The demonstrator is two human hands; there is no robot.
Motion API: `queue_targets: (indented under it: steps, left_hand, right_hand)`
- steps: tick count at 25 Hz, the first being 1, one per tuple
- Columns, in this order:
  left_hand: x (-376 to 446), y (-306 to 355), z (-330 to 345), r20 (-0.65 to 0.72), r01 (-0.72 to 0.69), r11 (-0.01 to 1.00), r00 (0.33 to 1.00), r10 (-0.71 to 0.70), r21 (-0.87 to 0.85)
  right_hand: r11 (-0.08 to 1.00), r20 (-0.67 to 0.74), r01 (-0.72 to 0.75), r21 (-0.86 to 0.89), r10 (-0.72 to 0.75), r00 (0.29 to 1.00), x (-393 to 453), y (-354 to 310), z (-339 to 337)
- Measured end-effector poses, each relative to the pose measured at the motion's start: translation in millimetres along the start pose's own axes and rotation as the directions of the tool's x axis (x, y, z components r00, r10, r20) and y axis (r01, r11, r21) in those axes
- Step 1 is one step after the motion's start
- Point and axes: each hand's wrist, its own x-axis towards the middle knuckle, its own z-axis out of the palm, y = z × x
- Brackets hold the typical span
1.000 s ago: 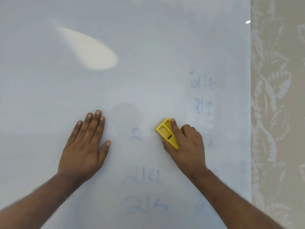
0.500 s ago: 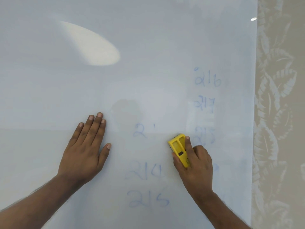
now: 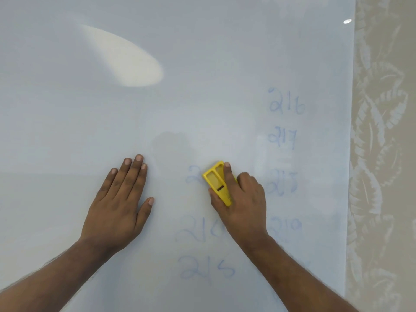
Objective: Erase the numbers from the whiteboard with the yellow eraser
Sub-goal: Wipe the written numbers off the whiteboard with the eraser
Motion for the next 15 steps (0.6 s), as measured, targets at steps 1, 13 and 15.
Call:
queue_targets:
  steps: [1, 13, 15]
  left_hand:
    - [-3, -2, 0, 0.006, -0.011, 1.000, 1.000, 0.011, 0.006]
    - [-9, 0, 2, -0.022, -0.007, 1.000, 1.000, 0.008, 0.019]
    - [-10, 0, 2, -0.027, -0.007, 1.000, 1.000, 0.008, 0.015]
  right_hand:
    - [1.000, 0.012, 0.021, -0.007, -0.021, 1.000, -16, 2, -1]
    - [0.998, -0.016, 0.052, -0.032, -0.052, 0.998, 26, -20, 5]
    - [0.999, -0.017, 0.036, -0.007, -0.036, 0.999, 37, -30, 10]
